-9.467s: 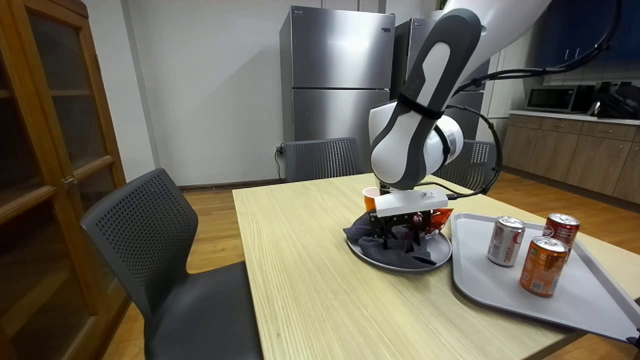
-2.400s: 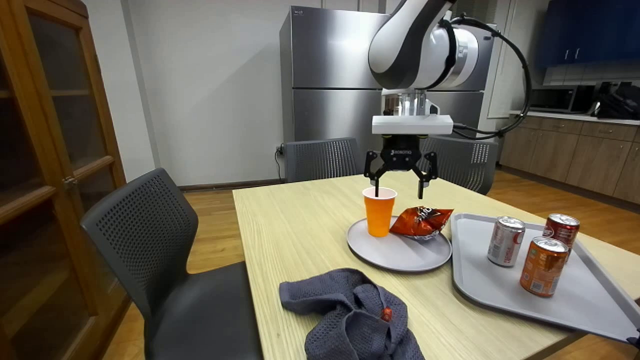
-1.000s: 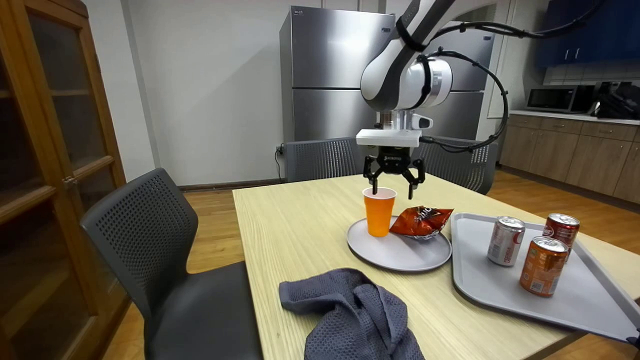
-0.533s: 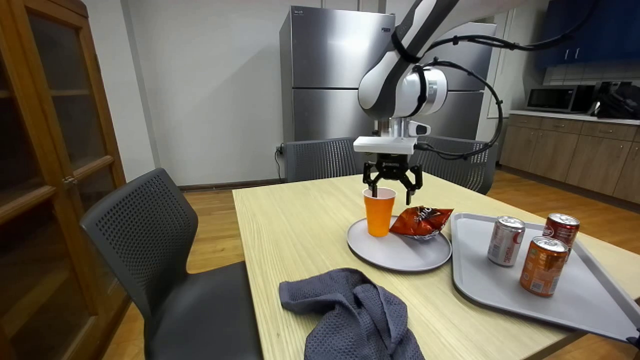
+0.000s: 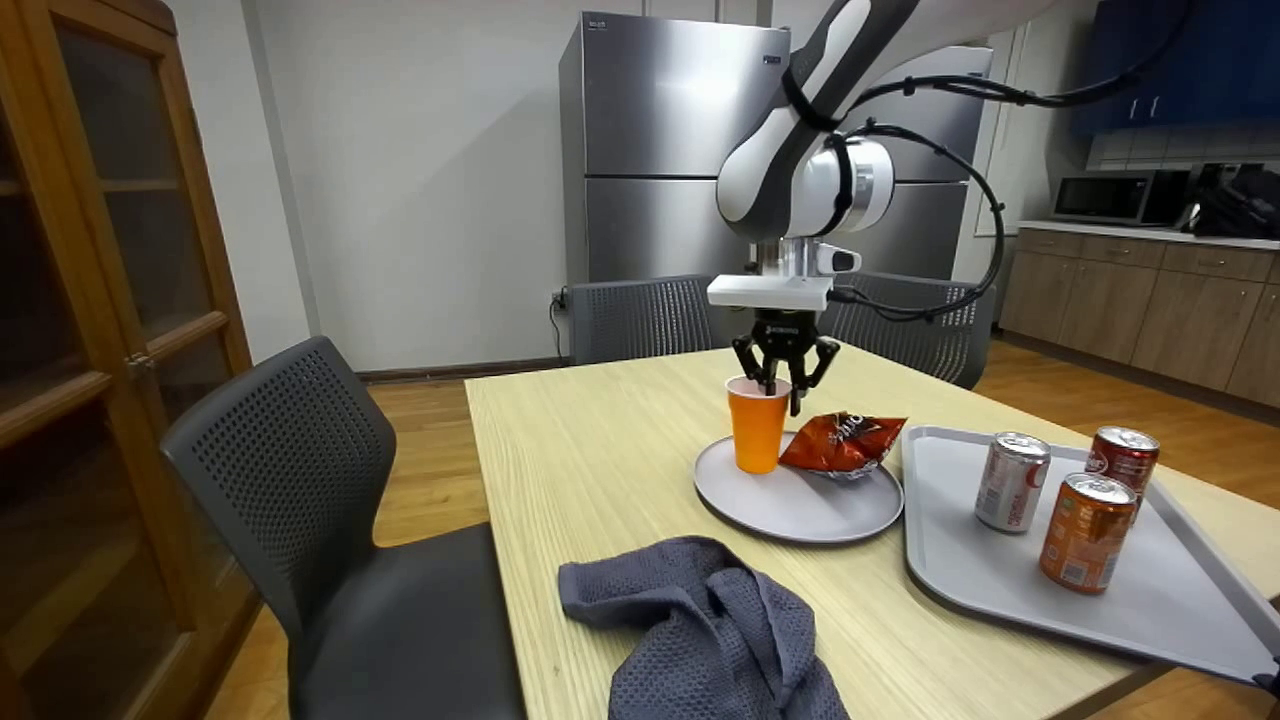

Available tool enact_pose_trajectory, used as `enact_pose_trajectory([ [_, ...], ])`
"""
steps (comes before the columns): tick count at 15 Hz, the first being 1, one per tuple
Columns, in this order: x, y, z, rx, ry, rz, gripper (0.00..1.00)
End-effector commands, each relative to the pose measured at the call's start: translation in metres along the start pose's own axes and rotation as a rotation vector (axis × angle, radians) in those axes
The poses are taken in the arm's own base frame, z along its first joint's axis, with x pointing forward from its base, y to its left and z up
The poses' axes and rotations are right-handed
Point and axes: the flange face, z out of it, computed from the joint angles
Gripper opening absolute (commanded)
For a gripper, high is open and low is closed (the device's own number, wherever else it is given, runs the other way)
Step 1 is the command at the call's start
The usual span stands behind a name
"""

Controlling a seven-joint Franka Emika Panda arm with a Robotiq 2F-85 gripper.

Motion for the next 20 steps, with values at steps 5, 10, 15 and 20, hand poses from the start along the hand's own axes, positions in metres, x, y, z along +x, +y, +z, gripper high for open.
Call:
enact_pose_trajectory([
  [5,-0.005,0.0,-0.023,0.025,0.006,-0.007,0.01],
  [10,-0.025,-0.004,-0.05,0.069,0.029,-0.057,0.01],
  [15,-0.058,-0.019,-0.062,0.106,0.022,-0.122,0.01],
  [20,-0.101,-0.037,-0.052,0.157,0.003,-0.202,0.01],
])
